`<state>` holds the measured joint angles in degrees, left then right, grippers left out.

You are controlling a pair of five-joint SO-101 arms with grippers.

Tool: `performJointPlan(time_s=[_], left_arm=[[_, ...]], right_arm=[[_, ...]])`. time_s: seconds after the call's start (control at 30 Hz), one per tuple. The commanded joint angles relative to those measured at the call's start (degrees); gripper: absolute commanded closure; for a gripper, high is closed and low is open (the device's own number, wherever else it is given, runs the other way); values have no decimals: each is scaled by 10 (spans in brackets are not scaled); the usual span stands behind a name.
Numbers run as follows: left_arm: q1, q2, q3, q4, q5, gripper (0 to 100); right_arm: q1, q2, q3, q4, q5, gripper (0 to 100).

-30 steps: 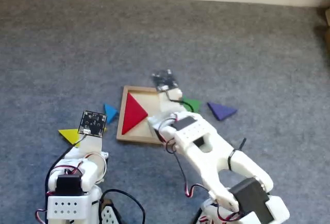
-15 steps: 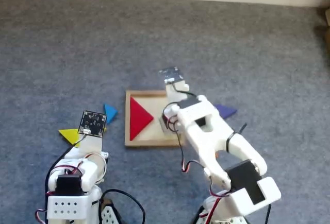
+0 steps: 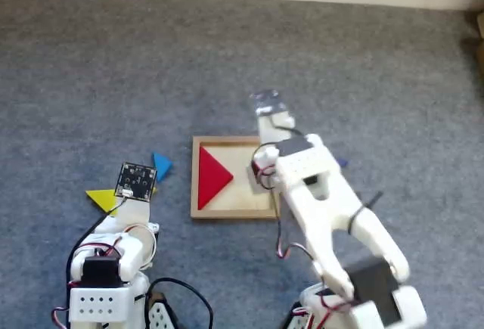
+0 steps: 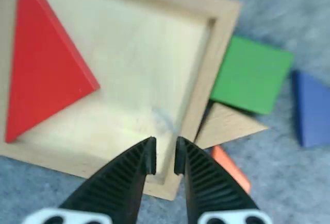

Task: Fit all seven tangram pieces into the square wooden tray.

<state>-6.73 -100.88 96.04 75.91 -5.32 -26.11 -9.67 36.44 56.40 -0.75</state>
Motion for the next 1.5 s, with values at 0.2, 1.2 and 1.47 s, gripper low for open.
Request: performJointPlan(time_s=[0.2, 1.2, 1.47], left_arm=[[-7, -20, 13, 6, -6, 992], [-7, -20, 13, 6, -6, 992], [-7, -20, 13, 6, -6, 992]], right_arm=[[113, -61, -18, 9, 8, 659], [84, 179, -196, -15, -52, 656], [89, 95, -194, 80, -52, 656]])
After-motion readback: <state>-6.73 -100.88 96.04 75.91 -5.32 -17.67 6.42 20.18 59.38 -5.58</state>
